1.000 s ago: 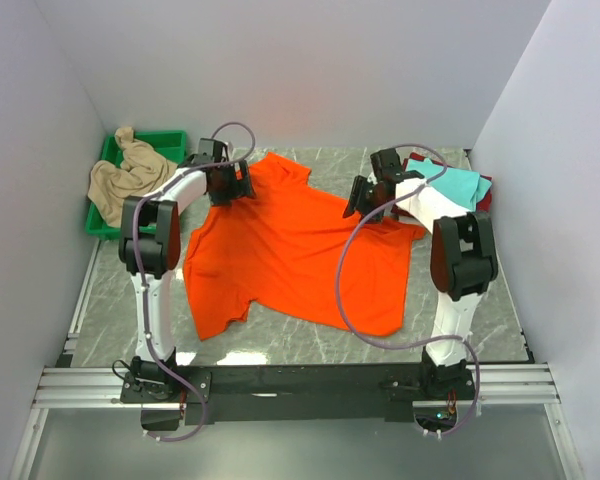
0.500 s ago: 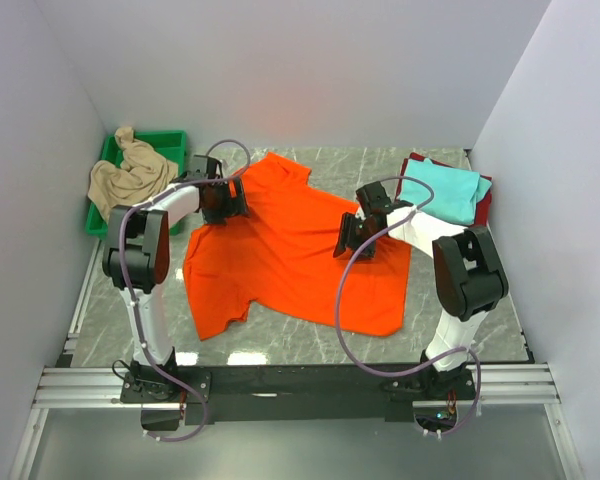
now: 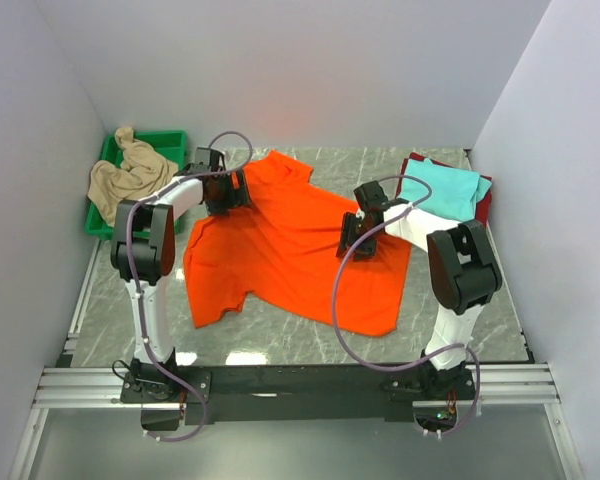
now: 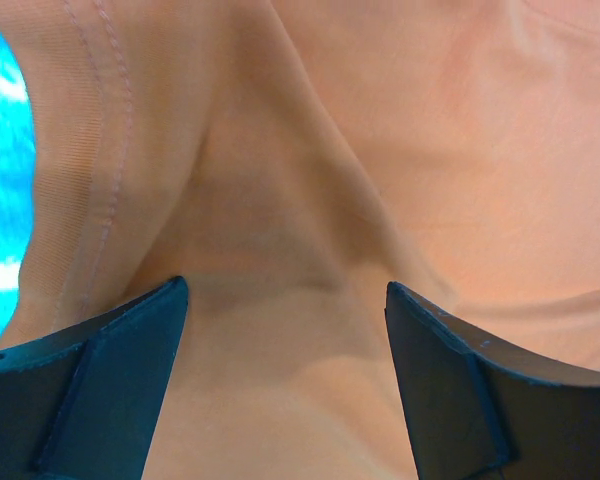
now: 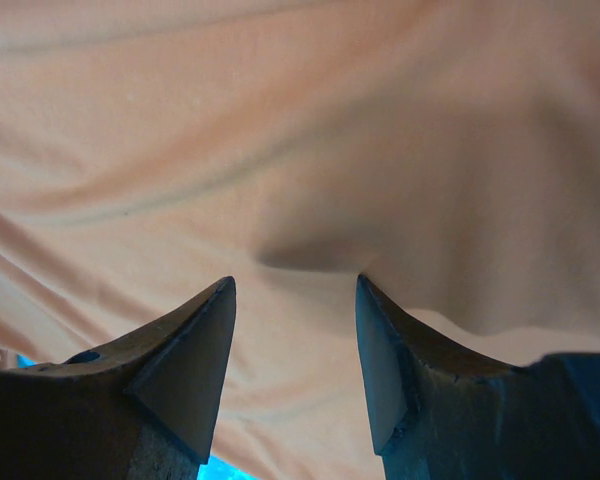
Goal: Fold and stack the t-shirts
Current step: Flatten the tshirt out
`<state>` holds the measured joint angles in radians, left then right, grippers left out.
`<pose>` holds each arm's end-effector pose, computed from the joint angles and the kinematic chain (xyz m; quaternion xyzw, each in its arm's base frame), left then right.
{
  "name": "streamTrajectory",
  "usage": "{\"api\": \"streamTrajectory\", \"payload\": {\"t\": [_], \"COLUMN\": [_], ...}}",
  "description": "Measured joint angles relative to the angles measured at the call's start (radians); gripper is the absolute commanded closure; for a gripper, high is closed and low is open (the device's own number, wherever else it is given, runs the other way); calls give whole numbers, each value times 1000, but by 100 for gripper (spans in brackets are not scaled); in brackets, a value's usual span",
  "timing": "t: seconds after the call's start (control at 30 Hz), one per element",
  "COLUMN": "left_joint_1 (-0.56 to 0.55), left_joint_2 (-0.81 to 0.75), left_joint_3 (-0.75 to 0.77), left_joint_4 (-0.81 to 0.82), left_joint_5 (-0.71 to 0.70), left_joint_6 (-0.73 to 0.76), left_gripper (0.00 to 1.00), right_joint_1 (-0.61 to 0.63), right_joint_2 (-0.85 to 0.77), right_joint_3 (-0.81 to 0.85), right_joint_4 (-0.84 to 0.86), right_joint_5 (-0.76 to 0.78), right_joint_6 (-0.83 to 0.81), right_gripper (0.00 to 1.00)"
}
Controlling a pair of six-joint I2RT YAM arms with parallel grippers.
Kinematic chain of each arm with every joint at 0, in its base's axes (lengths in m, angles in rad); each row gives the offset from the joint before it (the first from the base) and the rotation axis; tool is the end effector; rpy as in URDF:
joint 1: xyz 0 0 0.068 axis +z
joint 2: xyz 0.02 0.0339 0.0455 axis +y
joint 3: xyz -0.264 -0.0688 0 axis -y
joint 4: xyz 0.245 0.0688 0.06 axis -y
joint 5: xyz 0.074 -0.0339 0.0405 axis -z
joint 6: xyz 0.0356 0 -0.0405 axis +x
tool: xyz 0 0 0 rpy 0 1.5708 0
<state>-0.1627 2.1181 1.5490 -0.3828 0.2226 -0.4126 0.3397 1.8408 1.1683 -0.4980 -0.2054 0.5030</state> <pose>0.4518 -0.0821 0.1689 -0.0844 0.9434 -0.1873 0.2602 0.3388 0.1274 0.1620 0.0592 0.9733 0.1726 0.1394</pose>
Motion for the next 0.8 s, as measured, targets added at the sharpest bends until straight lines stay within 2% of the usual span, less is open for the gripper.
{"api": "streamTrajectory", "payload": {"t": [0.53,0.67,0.8], "left_joint_1": [0,0,-3], "left_joint_2": [156,154,64], "left_joint_3": [257,261,142], "left_joint_4": [-66,-69,-46], "left_joint_5": [8,3,-47], "left_joint_6": [11,12,6], "left_gripper": [13,13,12], "right_joint_1": [-72,-77,-77], "right_joint_2": [137,161,161], "right_joint_3": [207,254,282], "right_joint_4": [-103,-121,-134], "right_joint_5": [32,29,20], "right_joint_6": [-24,-42,-60], "right_gripper": [43,43,42]}}
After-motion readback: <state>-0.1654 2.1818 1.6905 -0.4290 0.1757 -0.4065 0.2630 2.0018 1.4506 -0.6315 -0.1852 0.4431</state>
